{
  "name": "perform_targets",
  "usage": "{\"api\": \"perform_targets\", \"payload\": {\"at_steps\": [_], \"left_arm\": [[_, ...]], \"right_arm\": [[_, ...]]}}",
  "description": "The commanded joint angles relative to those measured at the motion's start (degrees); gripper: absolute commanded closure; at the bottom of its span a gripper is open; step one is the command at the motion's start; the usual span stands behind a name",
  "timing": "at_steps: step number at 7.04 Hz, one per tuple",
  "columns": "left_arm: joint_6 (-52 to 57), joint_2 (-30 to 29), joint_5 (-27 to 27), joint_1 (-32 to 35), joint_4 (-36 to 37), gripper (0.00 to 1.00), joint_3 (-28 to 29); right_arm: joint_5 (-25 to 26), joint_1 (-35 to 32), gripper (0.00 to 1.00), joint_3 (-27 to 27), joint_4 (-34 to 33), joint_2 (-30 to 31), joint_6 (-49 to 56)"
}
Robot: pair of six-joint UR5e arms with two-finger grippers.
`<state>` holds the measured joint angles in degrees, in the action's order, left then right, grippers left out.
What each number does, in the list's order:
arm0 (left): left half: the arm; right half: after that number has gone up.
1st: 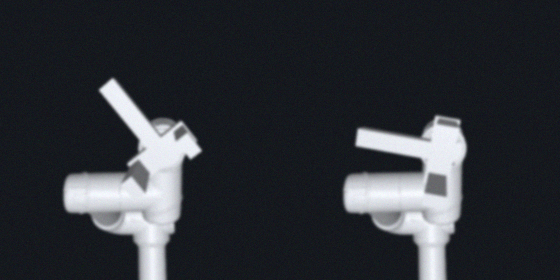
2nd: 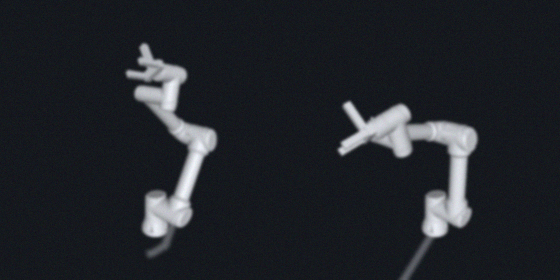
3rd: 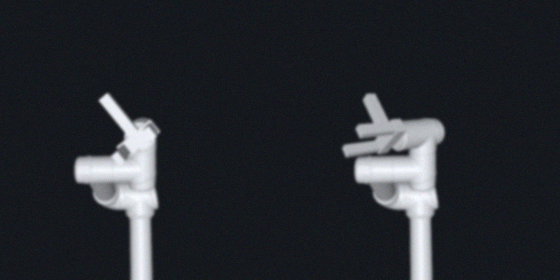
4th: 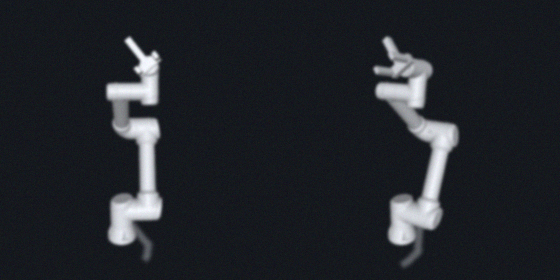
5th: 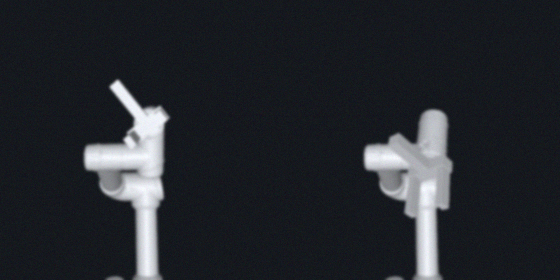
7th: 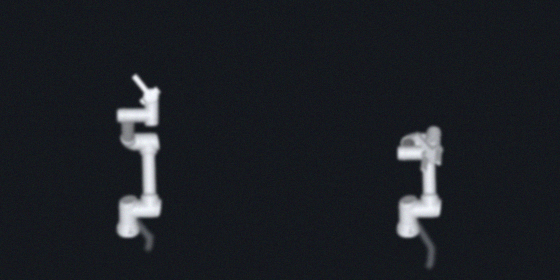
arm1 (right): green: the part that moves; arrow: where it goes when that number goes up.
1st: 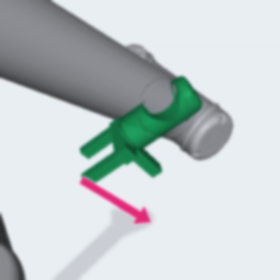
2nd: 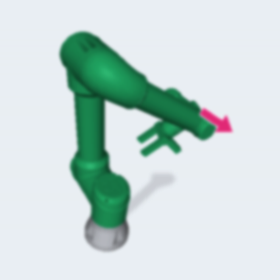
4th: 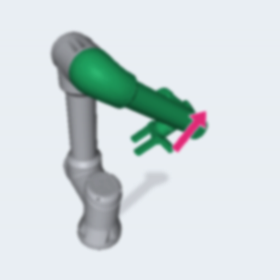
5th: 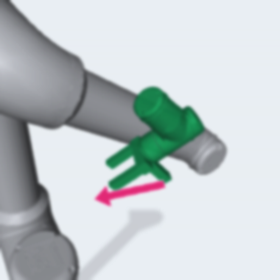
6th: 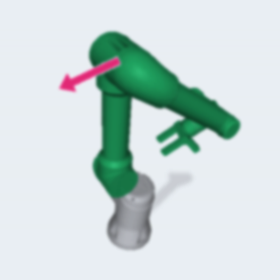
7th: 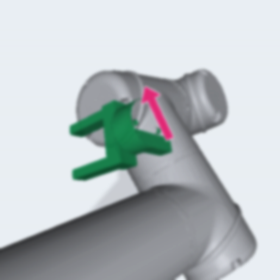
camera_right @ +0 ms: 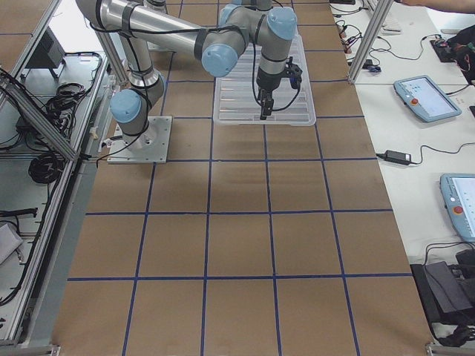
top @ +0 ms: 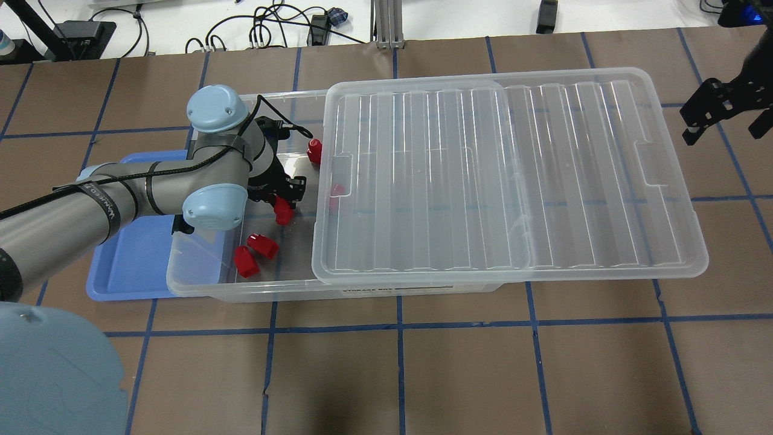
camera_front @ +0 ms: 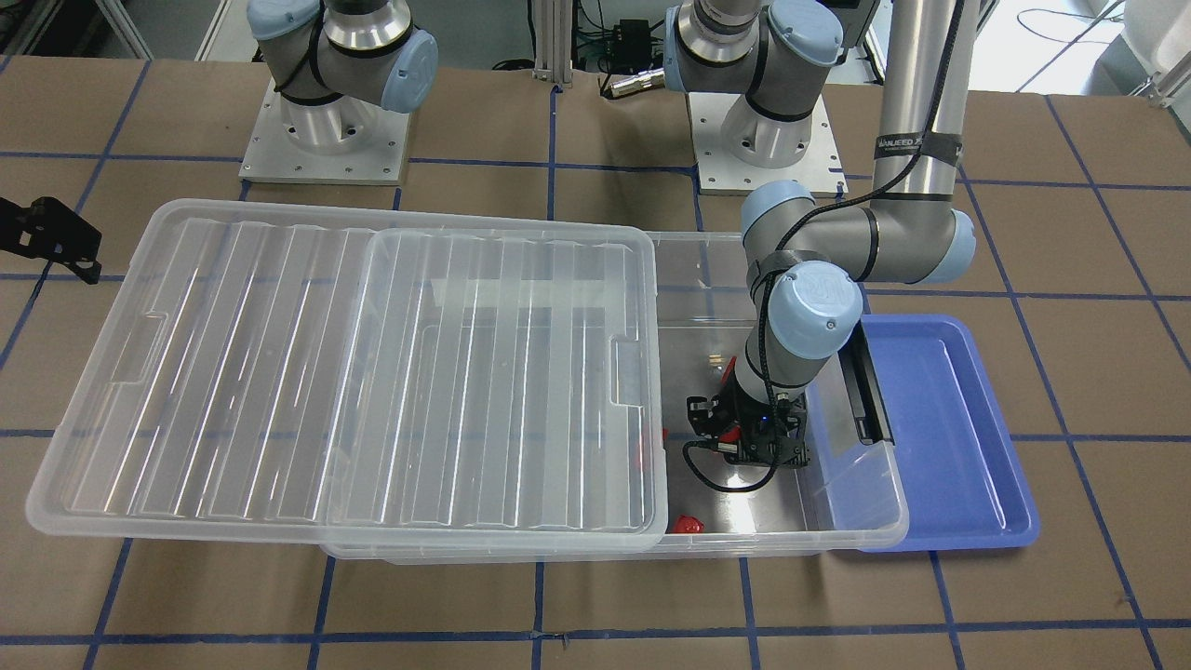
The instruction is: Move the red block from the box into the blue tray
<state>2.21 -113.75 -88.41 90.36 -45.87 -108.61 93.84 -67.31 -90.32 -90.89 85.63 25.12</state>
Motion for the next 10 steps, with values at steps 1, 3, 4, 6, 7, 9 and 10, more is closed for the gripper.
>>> {"api": "perform_targets", "payload": {"at_steps": [1, 3, 4, 6, 7, 9, 10], "left_arm": [[-0.02, 1.07, 0.08, -0.53, -1.93, 0.92, 0.68], [-0.02, 3.78, 0.08, -0.97, -13.22, 0.92, 6.27], [-0.28, 6.41, 0.34, -0.8, -20.51, 0.92, 9.18], [-0.28, 10.98, 0.61, -0.97, -31.51, 0.92, 14.54], [-0.1, 12.39, 0.0, -1.41, -36.96, 0.92, 18.05], [0.68, 15.04, -1.05, -4.46, -44.64, 0.92, 22.29], [6.26, 14.09, -1.06, -9.27, -43.7, 0.92, 20.91]], "right_arm": [[-0.15, 0.25, 0.0, -0.2, 0.27, 0.15, 0.19], [-0.41, 0.25, 0.0, 0.06, 0.01, 0.41, 0.1], [-0.33, 0.25, 0.0, -0.11, 0.1, 0.67, 0.1], [0.2, 0.43, 0.0, -0.03, 0.18, 0.76, -0.07], [0.2, 0.43, 0.0, -0.03, 0.1, 0.77, -0.07], [0.81, 0.43, 0.0, -0.29, -0.16, 0.59, -0.07], [0.73, 0.43, 0.0, -0.47, 0.01, 0.5, -0.07]]}}
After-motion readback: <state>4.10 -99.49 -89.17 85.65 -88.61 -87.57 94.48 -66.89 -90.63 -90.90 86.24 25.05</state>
